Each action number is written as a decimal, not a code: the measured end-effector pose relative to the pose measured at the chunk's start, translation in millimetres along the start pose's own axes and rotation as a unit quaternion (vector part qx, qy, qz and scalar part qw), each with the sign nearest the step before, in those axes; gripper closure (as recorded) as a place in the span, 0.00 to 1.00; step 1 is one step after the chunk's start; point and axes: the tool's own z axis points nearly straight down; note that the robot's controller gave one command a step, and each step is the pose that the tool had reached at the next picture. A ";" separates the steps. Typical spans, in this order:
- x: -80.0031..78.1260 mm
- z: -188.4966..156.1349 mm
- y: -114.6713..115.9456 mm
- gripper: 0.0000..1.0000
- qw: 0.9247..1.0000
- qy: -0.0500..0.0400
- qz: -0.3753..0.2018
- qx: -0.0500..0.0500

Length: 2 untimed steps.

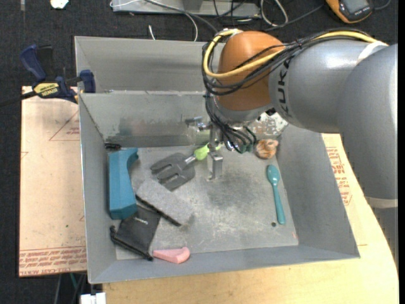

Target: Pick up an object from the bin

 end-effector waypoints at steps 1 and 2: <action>20.0 48.7 -10.2 0.00 0.994 -0.006 0.112 -0.001; 14.7 52.9 -31.5 1.00 0.999 -0.006 0.052 -0.001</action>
Offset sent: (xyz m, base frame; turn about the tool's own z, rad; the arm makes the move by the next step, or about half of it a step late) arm -0.0072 -0.0342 -0.0543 0.1008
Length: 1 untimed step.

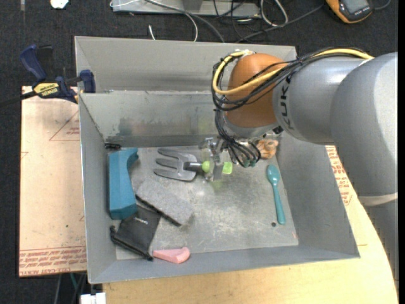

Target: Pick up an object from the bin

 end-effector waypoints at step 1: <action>0.0 0.0 0.0 1.00 1.000 0.000 0.000 0.000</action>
Offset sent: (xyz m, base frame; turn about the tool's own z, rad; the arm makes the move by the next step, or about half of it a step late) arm -0.0002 0.0000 0.0109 -0.0001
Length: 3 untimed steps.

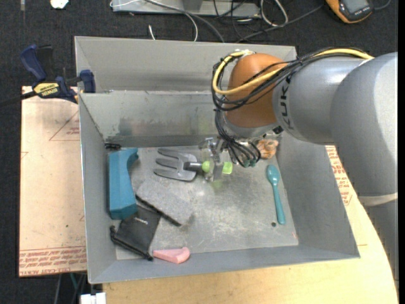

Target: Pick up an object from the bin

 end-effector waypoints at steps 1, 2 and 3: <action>-0.2 -6.7 0.2 1.00 1.000 -0.001 0.001 0.000; -0.6 -22.3 0.5 1.00 1.000 -0.002 0.001 -0.001; -1.1 -41.0 0.8 1.00 1.000 -0.002 0.001 -0.001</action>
Offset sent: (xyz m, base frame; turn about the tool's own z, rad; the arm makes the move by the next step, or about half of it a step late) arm -0.0002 0.0003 0.0247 0.0007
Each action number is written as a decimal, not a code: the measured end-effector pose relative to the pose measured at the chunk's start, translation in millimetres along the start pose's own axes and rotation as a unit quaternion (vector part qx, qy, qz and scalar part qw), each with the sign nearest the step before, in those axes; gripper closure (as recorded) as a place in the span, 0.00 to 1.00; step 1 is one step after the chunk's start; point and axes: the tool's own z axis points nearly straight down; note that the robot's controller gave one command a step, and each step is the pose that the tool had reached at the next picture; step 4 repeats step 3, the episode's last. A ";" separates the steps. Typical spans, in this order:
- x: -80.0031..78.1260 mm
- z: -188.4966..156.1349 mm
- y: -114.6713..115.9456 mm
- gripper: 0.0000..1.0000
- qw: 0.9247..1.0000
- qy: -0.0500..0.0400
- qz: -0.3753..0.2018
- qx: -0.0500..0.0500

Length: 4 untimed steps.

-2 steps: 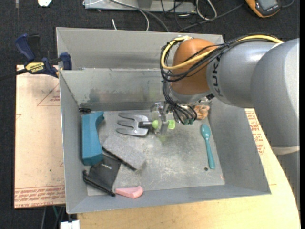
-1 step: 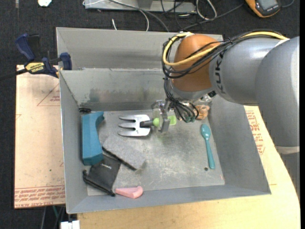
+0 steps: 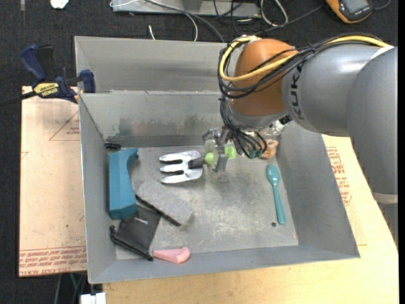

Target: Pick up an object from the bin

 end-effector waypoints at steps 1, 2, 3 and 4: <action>-0.2 -34.2 0.6 1.00 1.000 0.001 0.000 0.000; -1.0 -78.0 0.9 1.00 1.000 0.002 0.000 0.000; -3.5 -109.5 1.2 1.00 1.000 -0.002 0.000 0.000; -3.5 -109.5 1.2 1.00 1.000 -0.002 0.000 0.000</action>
Offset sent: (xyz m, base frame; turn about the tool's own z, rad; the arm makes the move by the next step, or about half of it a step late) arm -0.0010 0.0002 0.1291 0.0002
